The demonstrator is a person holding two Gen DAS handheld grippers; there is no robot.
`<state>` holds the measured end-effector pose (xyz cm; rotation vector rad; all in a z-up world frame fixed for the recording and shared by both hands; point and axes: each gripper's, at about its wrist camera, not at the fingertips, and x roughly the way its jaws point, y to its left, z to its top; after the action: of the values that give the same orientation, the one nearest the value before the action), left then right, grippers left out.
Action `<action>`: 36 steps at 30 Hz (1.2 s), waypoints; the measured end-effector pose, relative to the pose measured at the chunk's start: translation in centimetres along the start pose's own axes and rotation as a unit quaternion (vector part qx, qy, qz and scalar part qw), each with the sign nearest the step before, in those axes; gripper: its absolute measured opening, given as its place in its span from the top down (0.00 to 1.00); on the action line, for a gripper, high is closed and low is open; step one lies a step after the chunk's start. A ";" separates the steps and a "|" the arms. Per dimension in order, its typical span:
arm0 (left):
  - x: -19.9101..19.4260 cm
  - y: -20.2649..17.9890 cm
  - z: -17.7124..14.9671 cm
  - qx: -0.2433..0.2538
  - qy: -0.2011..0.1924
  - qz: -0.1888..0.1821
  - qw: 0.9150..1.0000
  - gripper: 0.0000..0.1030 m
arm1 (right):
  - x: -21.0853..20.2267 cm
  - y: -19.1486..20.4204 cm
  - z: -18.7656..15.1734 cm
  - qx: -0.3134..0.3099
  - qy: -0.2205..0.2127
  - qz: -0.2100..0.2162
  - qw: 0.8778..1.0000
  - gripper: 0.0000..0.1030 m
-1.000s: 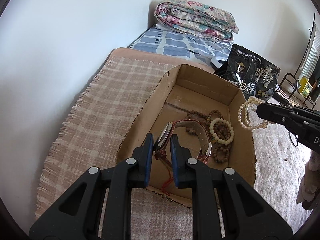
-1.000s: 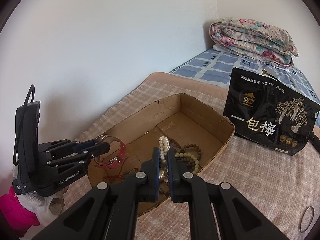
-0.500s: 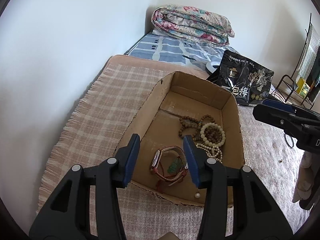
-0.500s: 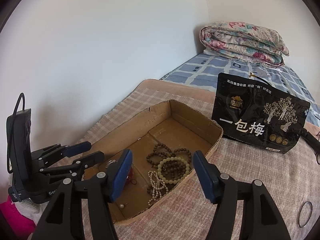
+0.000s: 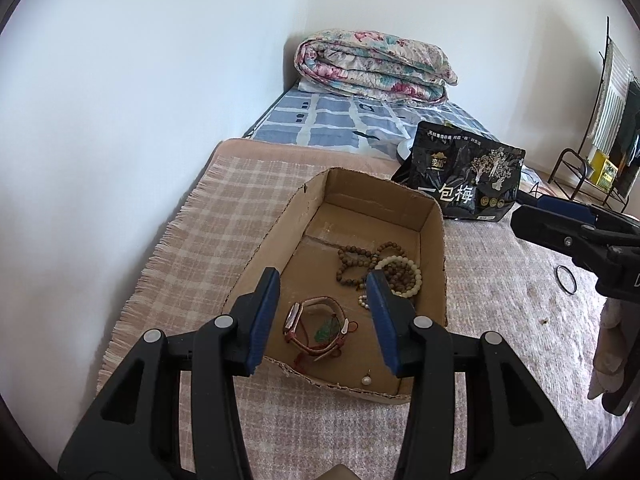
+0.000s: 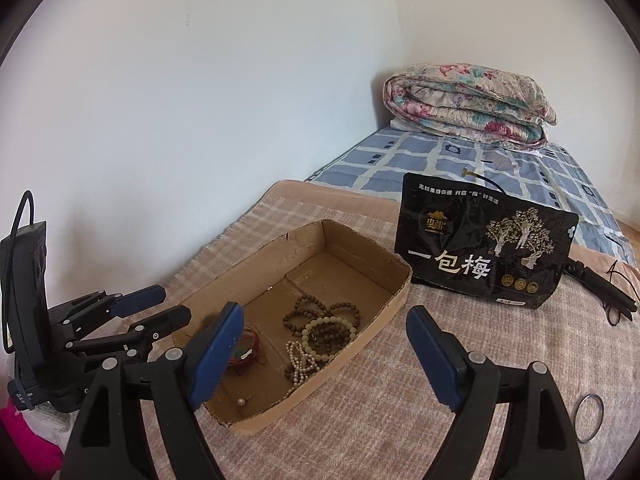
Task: Organize jewelry
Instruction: 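Move both open tools from the box toward the loose pearl and dark bangle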
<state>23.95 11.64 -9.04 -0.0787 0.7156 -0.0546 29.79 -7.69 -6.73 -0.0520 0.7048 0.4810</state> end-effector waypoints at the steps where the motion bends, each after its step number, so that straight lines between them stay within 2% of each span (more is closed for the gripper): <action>1: -0.3 -0.2 0.0 0.003 -0.002 0.000 1.000 0.56 | -0.4 -0.2 -0.1 0.001 -0.001 -0.003 1.000 0.16; 8: -2.0 -2.5 0.0 0.016 -0.014 -0.007 1.000 0.56 | -3.3 -2.2 -1.1 0.010 -0.014 -0.037 0.999 0.01; 11: -2.5 -3.7 0.1 0.023 -0.014 -0.012 1.000 0.55 | -4.8 -3.4 -1.5 0.021 -0.019 -0.049 0.998 0.00; 12: -2.6 -4.2 0.1 0.024 -0.013 -0.014 1.000 0.53 | -5.2 -3.9 -1.7 0.024 -0.019 -0.053 0.998 0.00; 13: -2.7 -4.6 0.1 0.024 -0.014 -0.017 0.999 0.44 | -5.7 -4.3 -1.9 0.026 -0.019 -0.058 0.998 0.00; 15: -3.0 -5.3 0.0 0.026 -0.021 -0.022 0.999 0.32 | -6.7 -5.2 -2.3 0.029 -0.022 -0.069 0.997 0.00; 25: -3.1 -10.9 -0.6 0.057 -0.025 -0.061 0.996 0.32 | -11.7 -11.7 -5.1 0.058 -0.031 -0.121 0.991 0.00; 36: -1.5 -17.4 -2.1 0.081 0.000 -0.117 0.990 0.32 | -15.1 -19.5 -8.9 0.078 -0.006 -0.184 0.980 0.00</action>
<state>21.07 -5.65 -8.08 -0.0070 0.6969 -0.3374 23.07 -33.01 -6.16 -0.0315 0.7002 0.0704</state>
